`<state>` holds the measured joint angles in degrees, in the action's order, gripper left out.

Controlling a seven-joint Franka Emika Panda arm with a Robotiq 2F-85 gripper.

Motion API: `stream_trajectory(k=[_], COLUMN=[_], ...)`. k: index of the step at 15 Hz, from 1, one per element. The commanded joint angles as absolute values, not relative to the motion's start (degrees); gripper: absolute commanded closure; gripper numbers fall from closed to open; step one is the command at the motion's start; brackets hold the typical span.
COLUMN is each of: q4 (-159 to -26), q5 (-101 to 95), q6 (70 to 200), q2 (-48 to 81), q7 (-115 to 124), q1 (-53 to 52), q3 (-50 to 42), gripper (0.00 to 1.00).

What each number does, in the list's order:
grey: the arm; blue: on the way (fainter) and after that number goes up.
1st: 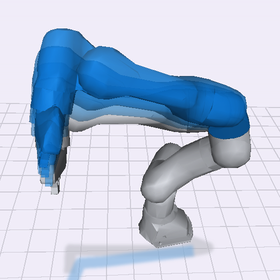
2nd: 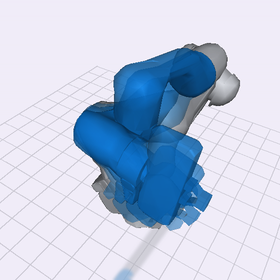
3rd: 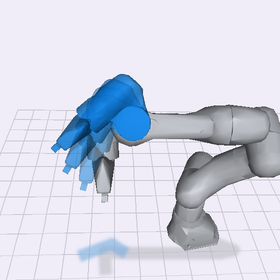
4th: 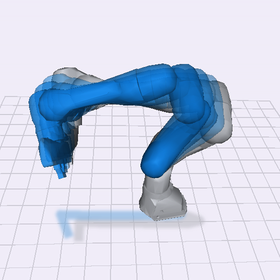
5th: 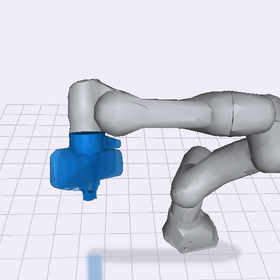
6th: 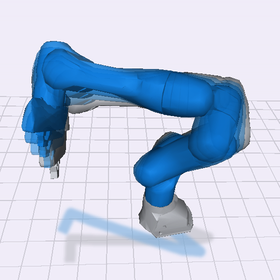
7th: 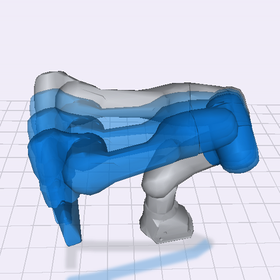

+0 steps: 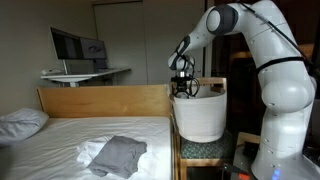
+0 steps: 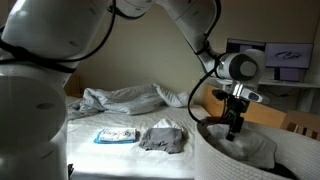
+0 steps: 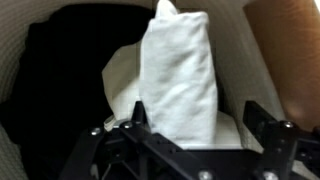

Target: Remove the clothing from the laundry basket and put them on the bed.

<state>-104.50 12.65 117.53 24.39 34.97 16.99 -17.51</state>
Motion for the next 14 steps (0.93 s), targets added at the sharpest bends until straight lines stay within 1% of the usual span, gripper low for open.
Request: stream_trajectory(k=[1,2,10,12,14], q4=[-105.26,-105.31,-105.12,-105.31,-105.79], q5=[12.47,12.56,11.85,12.50,11.69], q6=[116.96,116.63,112.70,112.46,112.82], q2=[24.98,24.88,23.46,22.59,20.99], q7=[32.75,32.04,26.57,25.23,22.96], q1=[17.05,17.21,16.73,16.77,16.45], q3=[-17.24,-17.18,-16.97,-16.63,-16.47], gripper=[0.25,0.26,0.80,0.85,0.86])
